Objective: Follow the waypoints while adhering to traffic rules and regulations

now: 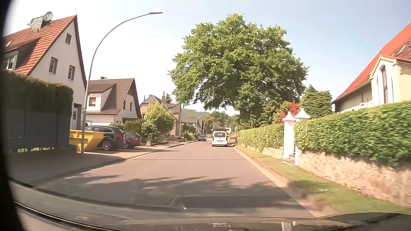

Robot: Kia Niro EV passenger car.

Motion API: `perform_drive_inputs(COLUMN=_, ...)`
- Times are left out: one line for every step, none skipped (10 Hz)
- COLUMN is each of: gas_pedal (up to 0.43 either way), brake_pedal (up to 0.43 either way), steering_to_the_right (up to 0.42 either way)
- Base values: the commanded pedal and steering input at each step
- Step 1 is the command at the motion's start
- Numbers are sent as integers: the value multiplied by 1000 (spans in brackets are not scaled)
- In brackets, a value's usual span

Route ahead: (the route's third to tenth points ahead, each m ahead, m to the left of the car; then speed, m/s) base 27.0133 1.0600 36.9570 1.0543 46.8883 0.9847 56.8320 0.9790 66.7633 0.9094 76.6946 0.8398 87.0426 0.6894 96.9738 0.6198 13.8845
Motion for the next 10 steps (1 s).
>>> perform_drive_inputs(gas_pedal=138, brake_pedal=0, steering_to_the_right=-2)
perform_drive_inputs(gas_pedal=138, brake_pedal=0, steering_to_the_right=-2)
perform_drive_inputs(gas_pedal=138, brake_pedal=0, steering_to_the_right=-1)
perform_drive_inputs(gas_pedal=138, brake_pedal=0, steering_to_the_right=-1)
perform_drive_inputs(gas_pedal=150, brake_pedal=0, steering_to_the_right=-1)
perform_drive_inputs(gas_pedal=157, brake_pedal=0, steering_to_the_right=0)
perform_drive_inputs(gas_pedal=157, brake_pedal=0, steering_to_the_right=0)
perform_drive_inputs(gas_pedal=157, brake_pedal=0, steering_to_the_right=0)
perform_drive_inputs(gas_pedal=157, brake_pedal=0, steering_to_the_right=0)
perform_drive_inputs(gas_pedal=157, brake_pedal=0, steering_to_the_right=0)
